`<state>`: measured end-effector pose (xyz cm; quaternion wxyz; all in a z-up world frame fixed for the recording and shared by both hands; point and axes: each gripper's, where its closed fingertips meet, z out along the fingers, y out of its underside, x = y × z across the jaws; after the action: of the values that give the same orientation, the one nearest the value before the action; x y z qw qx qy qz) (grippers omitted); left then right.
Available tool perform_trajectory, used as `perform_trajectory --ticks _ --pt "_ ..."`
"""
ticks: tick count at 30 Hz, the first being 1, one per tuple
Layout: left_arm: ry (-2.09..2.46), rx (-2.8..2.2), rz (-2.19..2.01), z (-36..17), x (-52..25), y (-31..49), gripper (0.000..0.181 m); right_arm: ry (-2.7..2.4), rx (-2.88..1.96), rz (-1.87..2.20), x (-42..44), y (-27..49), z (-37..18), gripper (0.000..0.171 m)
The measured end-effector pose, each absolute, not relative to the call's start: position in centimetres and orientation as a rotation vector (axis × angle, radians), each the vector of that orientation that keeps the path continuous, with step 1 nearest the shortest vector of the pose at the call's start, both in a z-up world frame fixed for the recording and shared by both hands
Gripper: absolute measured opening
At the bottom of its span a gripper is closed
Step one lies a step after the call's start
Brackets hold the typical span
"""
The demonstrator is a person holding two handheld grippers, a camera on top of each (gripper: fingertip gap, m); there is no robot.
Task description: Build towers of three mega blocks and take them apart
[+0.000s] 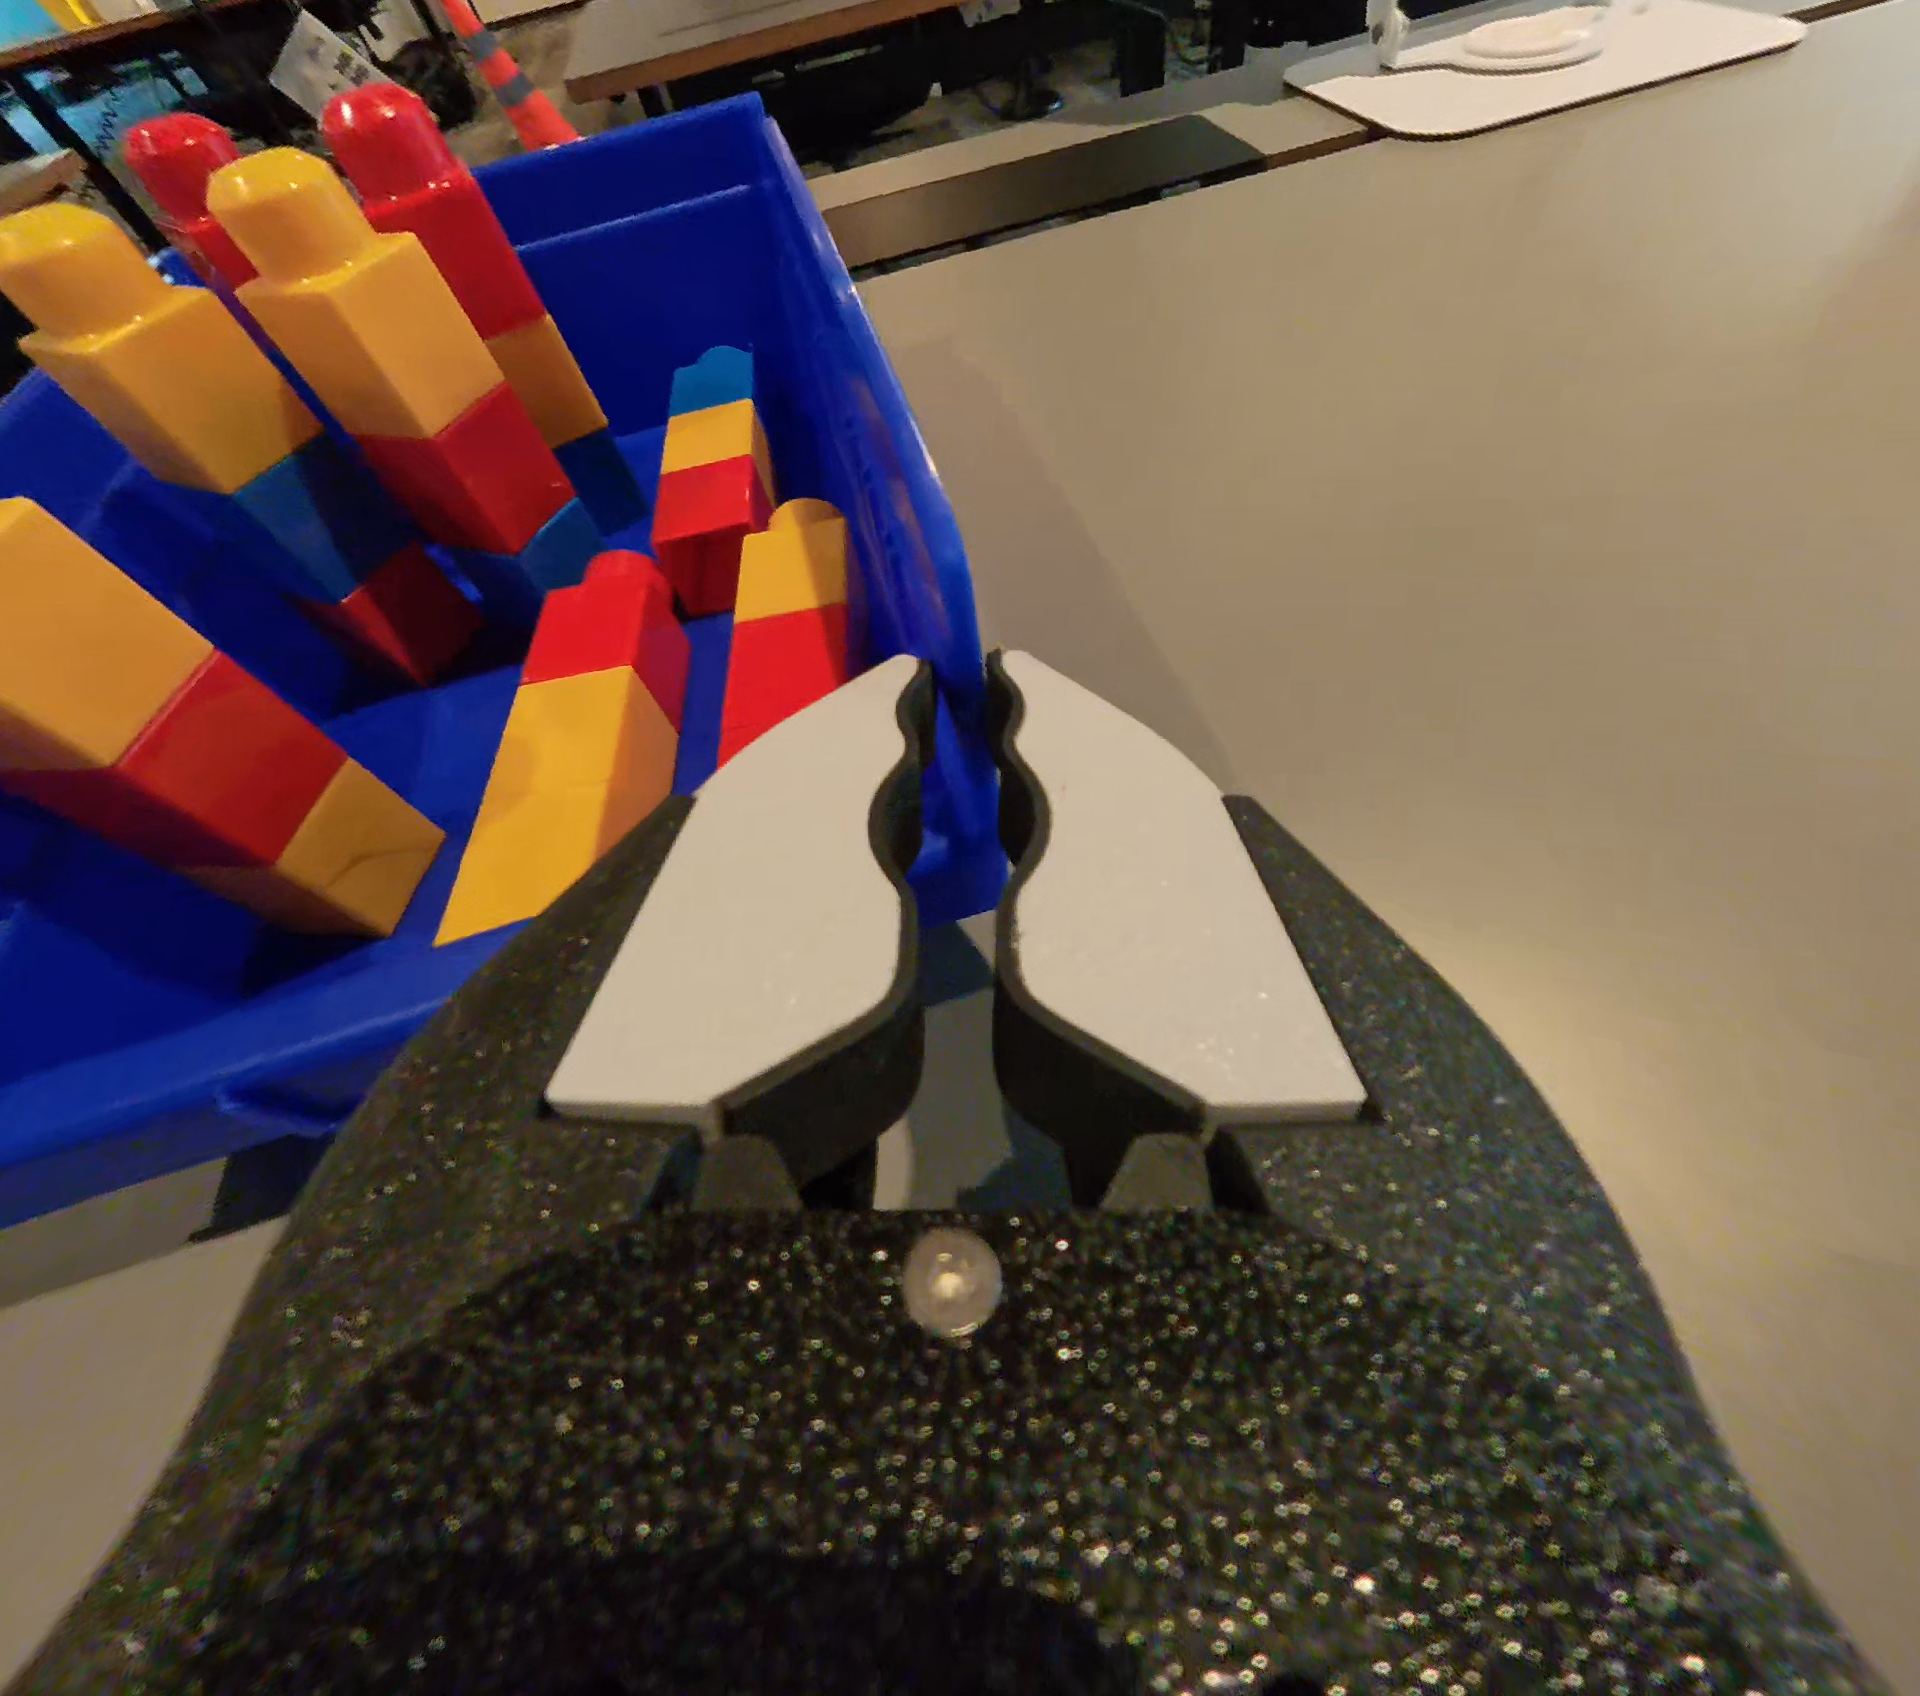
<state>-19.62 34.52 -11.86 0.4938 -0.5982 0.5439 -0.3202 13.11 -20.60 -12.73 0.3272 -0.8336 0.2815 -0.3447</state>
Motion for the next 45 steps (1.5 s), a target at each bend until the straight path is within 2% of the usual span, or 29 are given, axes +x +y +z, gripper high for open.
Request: perform_trajectory --ticks 1,7,23,24,25,28,30,33,36,39,45 --pt "1.308 -1.453 -0.764 -11.9 -19.6 34.7 0.009 0.741 -2.166 -0.909 13.2 -20.5 -12.7 0.008" --pt "1.283 -1.419 -0.633 -11.8 -19.3 35.5 0.007 0.709 -2.031 -1.067 13.1 -20.7 -12.6 0.01" --pt "1.26 -1.367 -0.458 -11.8 -18.5 36.0 0.008 0.576 -2.012 -1.157 13.5 -20.0 -12.4 0.012" --pt "1.261 -1.36 -0.449 -11.8 -18.5 36.0 0.008 0.567 -1.994 -1.155 13.3 -20.0 -12.3 0.017" --pt "1.262 -1.35 -0.442 -11.7 -18.5 36.0 0.009 0.558 -1.961 -1.155 13.2 -20.0 -11.8 0.031" --pt "1.237 -1.258 -0.517 -9.9 -18.4 35.1 0.03 0.562 -1.816 -1.065 12.0 -19.8 -9.8 0.052" --pt "1.228 -1.179 -0.633 -8.2 -18.7 33.7 0.033 0.574 -1.729 -0.957 10.6 -19.7 -8.9 0.056" --pt "1.165 -1.108 -0.711 -4.6 -19.9 33.0 0.038 0.562 -1.665 -0.883 8.8 -20.2 -8.3 0.054" --pt "0.971 -1.249 -0.703 -2.0 -22.1 36.3 0.036 0.49 -1.658 -0.86 6.8 -20.1 -8.9 0.042" --pt "0.817 -1.486 -0.541 -2.6 -24.4 42.2 0.037 0.414 -1.683 -0.878 5.9 -19.3 -9.1 0.038" --pt "0.923 -1.664 -0.283 -6.2 -22.2 50.4 0.05 0.269 -1.775 -0.956 4.8 -17.6 -10.1 0.036"
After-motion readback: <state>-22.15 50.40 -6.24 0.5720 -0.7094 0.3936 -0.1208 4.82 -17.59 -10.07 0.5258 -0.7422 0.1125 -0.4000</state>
